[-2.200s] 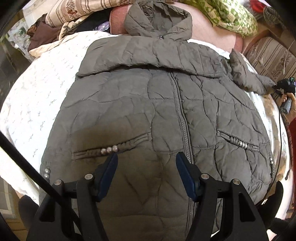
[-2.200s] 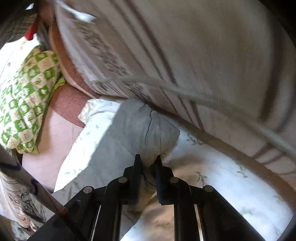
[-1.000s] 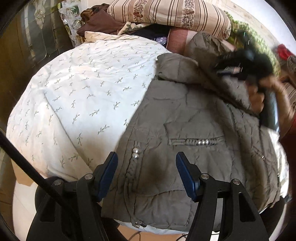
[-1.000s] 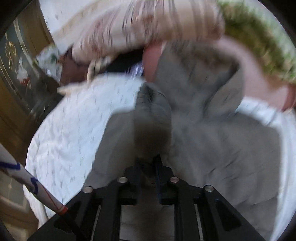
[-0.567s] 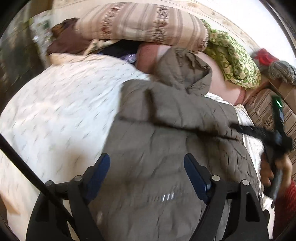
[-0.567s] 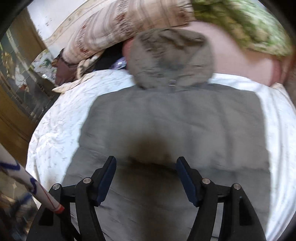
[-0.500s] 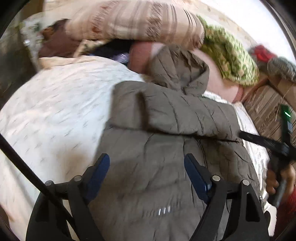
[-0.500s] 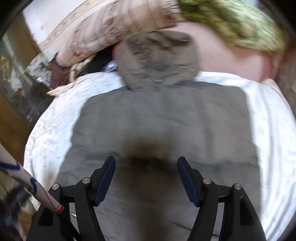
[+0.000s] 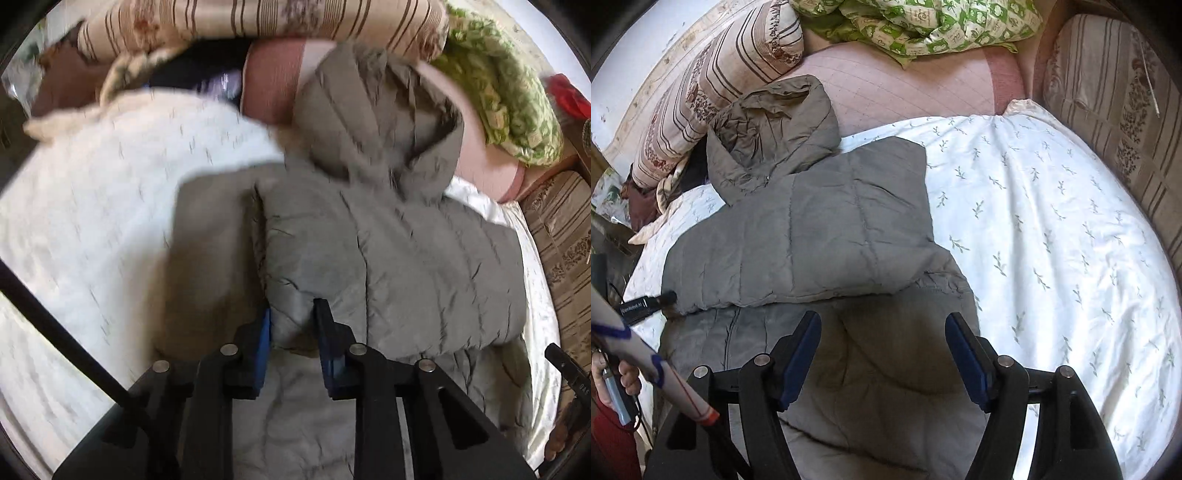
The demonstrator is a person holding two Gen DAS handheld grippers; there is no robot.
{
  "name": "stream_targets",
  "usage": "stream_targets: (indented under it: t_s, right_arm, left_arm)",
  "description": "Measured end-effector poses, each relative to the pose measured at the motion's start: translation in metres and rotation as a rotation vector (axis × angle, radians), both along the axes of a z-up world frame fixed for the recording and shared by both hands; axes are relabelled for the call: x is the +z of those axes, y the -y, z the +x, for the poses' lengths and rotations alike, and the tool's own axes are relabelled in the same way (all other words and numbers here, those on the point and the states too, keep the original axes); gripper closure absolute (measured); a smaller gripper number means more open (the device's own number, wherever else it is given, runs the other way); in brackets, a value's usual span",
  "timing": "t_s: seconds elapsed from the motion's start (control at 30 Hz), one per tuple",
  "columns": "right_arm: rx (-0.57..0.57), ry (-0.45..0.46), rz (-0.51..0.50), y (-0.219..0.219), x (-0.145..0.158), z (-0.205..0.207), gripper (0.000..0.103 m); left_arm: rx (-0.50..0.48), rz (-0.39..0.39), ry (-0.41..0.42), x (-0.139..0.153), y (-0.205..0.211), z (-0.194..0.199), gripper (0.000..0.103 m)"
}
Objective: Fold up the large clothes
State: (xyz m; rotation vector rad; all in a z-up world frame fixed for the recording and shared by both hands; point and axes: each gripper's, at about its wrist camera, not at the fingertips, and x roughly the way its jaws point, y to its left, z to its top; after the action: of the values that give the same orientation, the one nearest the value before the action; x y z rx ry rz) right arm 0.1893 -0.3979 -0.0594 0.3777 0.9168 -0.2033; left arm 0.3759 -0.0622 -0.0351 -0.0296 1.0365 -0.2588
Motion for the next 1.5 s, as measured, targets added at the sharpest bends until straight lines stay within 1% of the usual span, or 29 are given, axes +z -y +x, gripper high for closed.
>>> stream_targets:
  t_s: [0.07,0.17,0.23,0.3,0.33,0.37,0.4,0.43,0.47,0.5,0.57,0.6,0.67,0.73,0.8,0.9,0.97,1.03,1.1,1.13,1.17,1.2,1.33,1.43,1.5]
  right_arm:
    - [0.02,0.014,-0.023,-0.006,0.003,0.013,0.029]
    - [0.059,0.017,-0.081,-0.023,0.001,0.043,0.028]
    - [0.07,-0.01,-0.127,-0.032,-0.011,0.07,0.027]
    - [0.072,-0.046,-0.134,-0.038,-0.026,0.09,0.027]
    - [0.068,-0.072,-0.123,-0.04,-0.039,0.102,0.027]
    - [0.057,-0.088,-0.116,-0.04,-0.047,0.108,0.022]
    - [0.042,-0.098,-0.107,-0.039,-0.053,0.113,0.019]
    - [0.029,-0.099,-0.101,-0.037,-0.057,0.115,0.013]
    - [0.018,-0.095,-0.098,-0.035,-0.058,0.115,0.009]
    - [0.016,-0.091,-0.09,-0.034,-0.057,0.114,0.009]
    - [0.007,-0.08,-0.058,-0.03,-0.047,0.103,0.01]
    - [0.001,-0.062,-0.035,-0.028,-0.039,0.091,0.01]
    - [0.003,-0.034,-0.019,-0.024,-0.024,0.066,0.01]
    - [0.002,-0.039,-0.027,-0.02,-0.011,0.032,0.01]
    - [-0.003,-0.059,-0.021,-0.018,-0.007,0.005,0.01]
    - [-0.019,-0.103,-0.033,-0.019,-0.014,-0.039,0.014]
    - [-0.025,-0.141,-0.071,-0.026,-0.023,-0.063,0.016]
    - [-0.033,-0.172,-0.115,-0.036,-0.034,-0.091,0.016]
    - [-0.041,-0.19,-0.132,-0.044,-0.041,-0.115,0.016]
    - [-0.051,-0.195,-0.143,-0.049,-0.043,-0.129,0.016]
    - [-0.055,-0.2,-0.15,-0.051,-0.046,-0.142,0.017]
    - [-0.059,-0.205,-0.149,-0.054,-0.047,-0.152,0.017]
    - [-0.081,-0.218,-0.13,-0.068,-0.051,-0.19,0.017]
    - [-0.071,-0.247,-0.17,-0.082,-0.054,-0.206,0.016]
    - [-0.057,-0.269,-0.169,-0.094,-0.06,-0.212,0.016]
  left_arm:
    - [0.028,-0.004,-0.009,0.0,-0.005,0.012,0.081]
    - [0.051,0.03,-0.051,-0.021,-0.006,0.027,0.08]
    - [0.063,0.048,-0.077,-0.042,-0.004,0.029,0.079]
    - [0.073,0.052,-0.06,-0.048,-0.006,0.025,0.076]
    - [0.074,0.06,-0.046,-0.048,-0.006,0.022,0.076]
    - [0.073,0.066,-0.04,-0.048,-0.004,0.022,0.074]
    - [0.077,0.081,-0.036,-0.046,-0.004,0.021,0.068]
    - [0.092,0.105,-0.035,-0.041,-0.006,0.019,0.064]
    - [0.108,0.118,-0.037,-0.037,-0.007,0.018,0.059]
    - [0.121,0.121,-0.036,-0.032,-0.01,0.014,0.059]
    - [0.144,0.11,-0.015,-0.015,-0.021,-0.002,0.057]
    - [0.151,0.111,-0.002,-0.008,-0.027,-0.013,0.05]
    - [0.161,0.113,0.028,0.003,-0.041,-0.039,0.042]
    - [0.163,0.127,0.055,0.007,-0.055,-0.069,0.04]
    - [0.164,0.157,0.06,0.002,-0.062,-0.092,0.04]
    - [0.138,0.189,0.042,-0.02,-0.07,-0.127,0.04]
    - [0.126,0.234,0.039,-0.035,-0.072,-0.147,0.04]
    - [0.113,0.283,0.024,-0.052,-0.073,-0.167,0.04]
    - [0.111,0.289,0.02,-0.063,-0.077,-0.186,0.04]
    - [0.123,0.28,0.046,-0.065,-0.082,-0.202,0.04]
    - [0.13,0.277,0.061,-0.064,-0.085,-0.213,0.036]
    - [0.135,0.284,0.058,-0.064,-0.088,-0.223,0.03]
    - [0.146,0.265,0.055,-0.065,-0.105,-0.264,0.029]
    - [0.138,0.251,0.039,-0.062,-0.117,-0.287,0.029]
    - [0.14,0.244,0.024,-0.059,-0.122,-0.298,0.029]
